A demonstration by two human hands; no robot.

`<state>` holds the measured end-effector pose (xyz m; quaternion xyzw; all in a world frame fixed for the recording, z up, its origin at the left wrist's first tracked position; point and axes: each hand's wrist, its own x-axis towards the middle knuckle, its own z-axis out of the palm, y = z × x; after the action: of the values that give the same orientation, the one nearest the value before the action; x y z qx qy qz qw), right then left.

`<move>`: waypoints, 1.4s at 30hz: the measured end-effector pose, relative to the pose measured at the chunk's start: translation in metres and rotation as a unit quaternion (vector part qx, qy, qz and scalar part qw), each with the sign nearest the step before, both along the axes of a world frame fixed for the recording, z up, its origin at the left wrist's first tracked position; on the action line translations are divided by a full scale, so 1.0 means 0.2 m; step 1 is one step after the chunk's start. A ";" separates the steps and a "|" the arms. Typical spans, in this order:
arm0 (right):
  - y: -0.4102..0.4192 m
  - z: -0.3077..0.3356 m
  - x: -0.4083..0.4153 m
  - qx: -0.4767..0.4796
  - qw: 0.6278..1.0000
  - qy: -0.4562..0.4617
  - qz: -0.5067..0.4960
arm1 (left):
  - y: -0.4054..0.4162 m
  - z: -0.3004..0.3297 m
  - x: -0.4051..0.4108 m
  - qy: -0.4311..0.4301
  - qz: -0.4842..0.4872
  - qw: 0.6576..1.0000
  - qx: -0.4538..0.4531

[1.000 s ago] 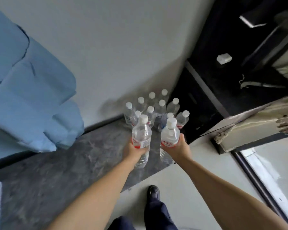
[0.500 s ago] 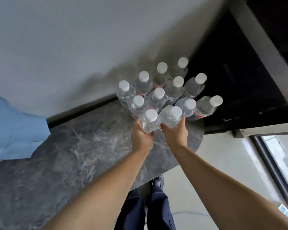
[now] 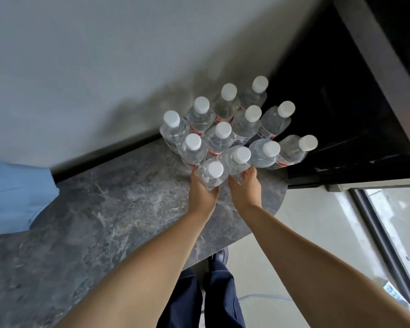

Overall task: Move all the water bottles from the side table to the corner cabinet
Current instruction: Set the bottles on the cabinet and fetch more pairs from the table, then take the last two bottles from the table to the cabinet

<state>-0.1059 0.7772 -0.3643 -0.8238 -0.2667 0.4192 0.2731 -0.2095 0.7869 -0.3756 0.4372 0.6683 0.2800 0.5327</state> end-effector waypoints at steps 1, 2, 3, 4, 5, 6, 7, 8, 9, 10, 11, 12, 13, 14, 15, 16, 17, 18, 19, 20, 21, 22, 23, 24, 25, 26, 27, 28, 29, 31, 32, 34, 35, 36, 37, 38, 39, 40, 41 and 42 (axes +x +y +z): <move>0.00 0.03 0.00 -0.002 1.000 0.001 0.003 | 0.00 0.02 -0.01 0.001 -0.007 1.000 -0.004; 0.01 0.07 -0.01 -0.004 1.000 0.003 0.004 | 0.00 0.06 -0.03 -0.003 -0.015 1.000 -0.005; 0.01 0.08 -0.01 -0.010 1.000 0.004 0.003 | 0.00 0.07 -0.04 -0.007 -0.024 1.000 -0.011; 0.01 0.13 -0.01 -0.013 1.000 0.005 0.003 | 0.00 0.11 -0.05 -0.011 -0.030 0.999 -0.018; 0.00 0.17 -0.01 -0.016 1.000 0.005 0.006 | 0.00 0.15 -0.07 -0.008 -0.036 0.999 -0.024; 0.00 0.21 -0.01 -0.015 1.000 0.004 0.010 | 0.00 0.19 -0.08 0.003 -0.040 0.999 -0.026; -0.02 0.28 -0.01 -0.010 1.000 0.003 0.016 | 0.00 0.26 -0.10 0.018 -0.045 0.999 -0.021; -0.02 0.34 0.00 -0.006 1.000 0.001 0.023 | 0.00 0.32 -0.12 0.035 -0.051 0.998 -0.017; -0.03 0.40 0.00 -0.003 1.000 -0.005 0.030 | 0.01 0.39 -0.13 0.053 -0.060 0.997 -0.016; -0.04 0.48 0.01 0.003 0.999 -0.018 0.041 | 0.02 0.47 -0.15 0.067 -0.069 0.995 -0.010; -0.04 0.55 0.02 0.007 0.998 -0.034 0.056 | 0.04 0.54 -0.16 0.079 -0.080 0.994 -0.002; -0.04 0.62 0.03 0.011 0.996 -0.052 0.072 | 0.05 0.61 -0.17 0.091 -0.092 0.992 0.013; -0.03 0.69 0.04 0.015 0.994 -0.066 0.086 | 0.06 0.69 -0.18 0.101 -0.102 0.989 0.027; -0.04 0.79 0.05 0.021 0.992 -0.078 0.101 | 0.07 0.79 -0.19 0.111 -0.108 0.987 0.048; -0.03 0.85 0.06 0.022 0.988 -0.090 0.120 | 0.08 0.86 -0.20 0.121 -0.109 0.984 0.070; -0.01 0.92 0.08 0.020 0.984 -0.101 0.142 | 0.09 0.93 -0.20 0.132 -0.106 0.981 0.093; 0.00 0.98 0.09 0.019 0.979 -0.114 0.167 | 0.10 1.00 -0.21 0.144 -0.104 0.977 0.118; 0.01 1.06 0.09 0.023 0.972 -0.129 0.194 | 0.10 1.08 -0.22 0.157 -0.107 0.971 0.147; 0.03 1.12 0.10 0.027 0.965 -0.145 0.218 | 0.11 1.14 -0.23 0.168 -0.116 0.965 0.167; 0.06 1.17 0.10 0.031 0.956 -0.164 0.241 | 0.12 1.19 -0.24 0.180 -0.130 0.958 0.181; 0.07 1.24 0.08 0.041 0.944 -0.184 0.269 | 0.12 1.25 -0.26 0.197 -0.143 0.950 0.194; 0.09 1.29 0.07 0.045 0.931 -0.204 0.298 | 0.11 1.30 -0.29 0.215 -0.158 0.943 0.198; 0.10 1.33 0.05 0.051 0.917 -0.225 0.324 | 0.10 1.34 -0.31 0.238 -0.172 0.935 0.200; 0.12 1.36 0.03 0.057 0.903 -0.246 0.348 | 0.09 1.38 -0.35 0.262 -0.184 0.925 0.202; 0.13 1.39 0.01 0.062 0.889 -0.264 0.370 | 0.08 1.41 -0.39 0.288 -0.193 0.915 0.208; 0.13 1.42 -0.03 0.067 0.875 -0.280 0.389 | 0.05 1.43 -0.43 0.311 -0.195 0.904 0.217; 0.14 1.45 -0.07 0.073 0.858 -0.293 0.415 | 0.02 1.47 -0.49 0.333 -0.189 0.896 0.226; 0.16 1.47 -0.11 0.081 0.840 -0.302 0.442 | 0.00 1.49 -0.54 0.351 -0.182 0.890 0.228; 0.17 1.49 -0.15 0.093 0.824 -0.306 0.467 | -0.03 1.51 -0.58 0.368 -0.171 0.885 0.226; 0.19 1.52 -0.25 0.123 0.791 -0.303 0.517 | -0.09 1.54 -0.67 0.397 -0.136 0.884 0.205; 0.18 1.53 -0.32 0.135 0.769 -0.303 0.547 | -0.15 1.55 -0.72 0.408 -0.111 0.887 0.187; 0.17 1.54 -0.43 0.150 0.729 -0.305 0.594 | -0.24 1.55 -0.79 0.421 -0.067 0.891 0.157; 0.15 1.53 -0.50 0.158 0.706 -0.303 0.620 | -0.32 1.55 -0.84 0.426 -0.036 0.893 0.139; 0.13 1.52 -0.57 0.160 0.686 -0.301 0.643 | -0.40 1.55 -0.88 0.425 -0.010 0.896 0.126; 0.09 1.51 -0.65 0.161 0.667 -0.296 0.665 | -0.49 1.54 -0.93 0.425 0.015 0.898 0.115; 0.05 1.49 -0.73 0.160 0.651 -0.292 0.682 | -0.59 1.54 -0.98 0.426 0.036 0.897 0.114; 0.01 1.48 -0.81 0.161 0.636 -0.287 0.698 | -0.69 1.53 -1.03 0.432 0.057 0.893 0.111; -0.04 1.48 -0.89 0.163 0.619 -0.279 0.716 | -0.79 1.52 -1.08 0.438 0.083 0.889 0.103; -0.10 1.48 -0.97 0.166 0.603 -0.269 0.733 | -0.90 1.52 -1.14 0.448 0.109 0.883 0.086; -0.18 1.48 -1.08 0.177 0.575 -0.261 0.755 | -1.03 1.53 -1.21 0.459 0.141 0.875 0.057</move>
<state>-0.3215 0.7403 -0.0678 -0.3331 -0.9208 0.1849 -0.0838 -0.4522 0.5808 -0.0703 0.4476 0.8752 0.1573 0.0946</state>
